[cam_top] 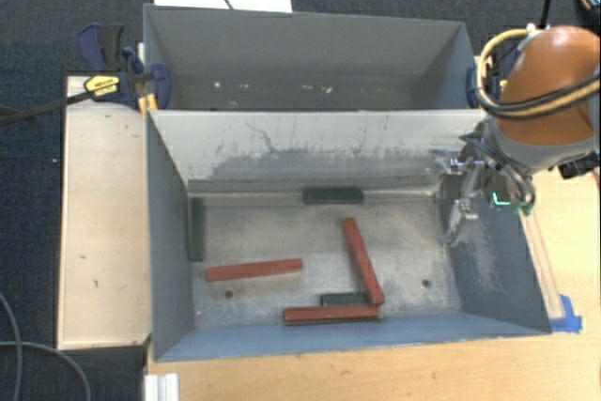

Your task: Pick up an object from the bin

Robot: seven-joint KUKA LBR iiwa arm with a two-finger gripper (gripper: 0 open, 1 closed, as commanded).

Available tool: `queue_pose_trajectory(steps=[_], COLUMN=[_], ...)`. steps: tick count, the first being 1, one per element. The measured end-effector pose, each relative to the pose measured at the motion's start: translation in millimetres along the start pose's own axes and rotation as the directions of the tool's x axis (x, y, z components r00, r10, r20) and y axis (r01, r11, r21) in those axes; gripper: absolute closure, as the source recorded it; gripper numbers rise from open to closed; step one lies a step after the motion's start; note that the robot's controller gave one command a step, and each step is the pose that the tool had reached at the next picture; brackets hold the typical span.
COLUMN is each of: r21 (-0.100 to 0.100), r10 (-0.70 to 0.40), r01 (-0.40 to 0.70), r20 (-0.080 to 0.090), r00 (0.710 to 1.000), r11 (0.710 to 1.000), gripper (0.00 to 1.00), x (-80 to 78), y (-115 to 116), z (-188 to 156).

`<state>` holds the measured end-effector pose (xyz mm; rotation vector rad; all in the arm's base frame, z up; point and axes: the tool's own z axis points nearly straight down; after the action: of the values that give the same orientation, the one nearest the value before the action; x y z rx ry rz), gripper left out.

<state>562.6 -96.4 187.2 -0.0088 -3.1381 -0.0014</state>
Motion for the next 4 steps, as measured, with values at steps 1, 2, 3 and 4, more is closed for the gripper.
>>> queue_pose_trajectory(steps=[1, 2, 3, 4], r21=[0.005, -0.002, -0.002, 0.001], r10=[-0.035, 0.147, -0.273, -0.133], r01=[0.035, -0.147, 0.273, 0.133], r20=[0.017, -0.002, 0.001, 0.005], r00=[0.999, 0.989, 0.962, 0.991], r11=[0.999, 0.989, 0.962, 0.991], gripper=[0.0, 0.0, 0.0, 0.0], x=[-32.1, -0.1, 0.8, -2.9], y=[-35.4, 11.5, 89.2, 109.0], z=[-112.0, 20.1, 104.9, 108.6])
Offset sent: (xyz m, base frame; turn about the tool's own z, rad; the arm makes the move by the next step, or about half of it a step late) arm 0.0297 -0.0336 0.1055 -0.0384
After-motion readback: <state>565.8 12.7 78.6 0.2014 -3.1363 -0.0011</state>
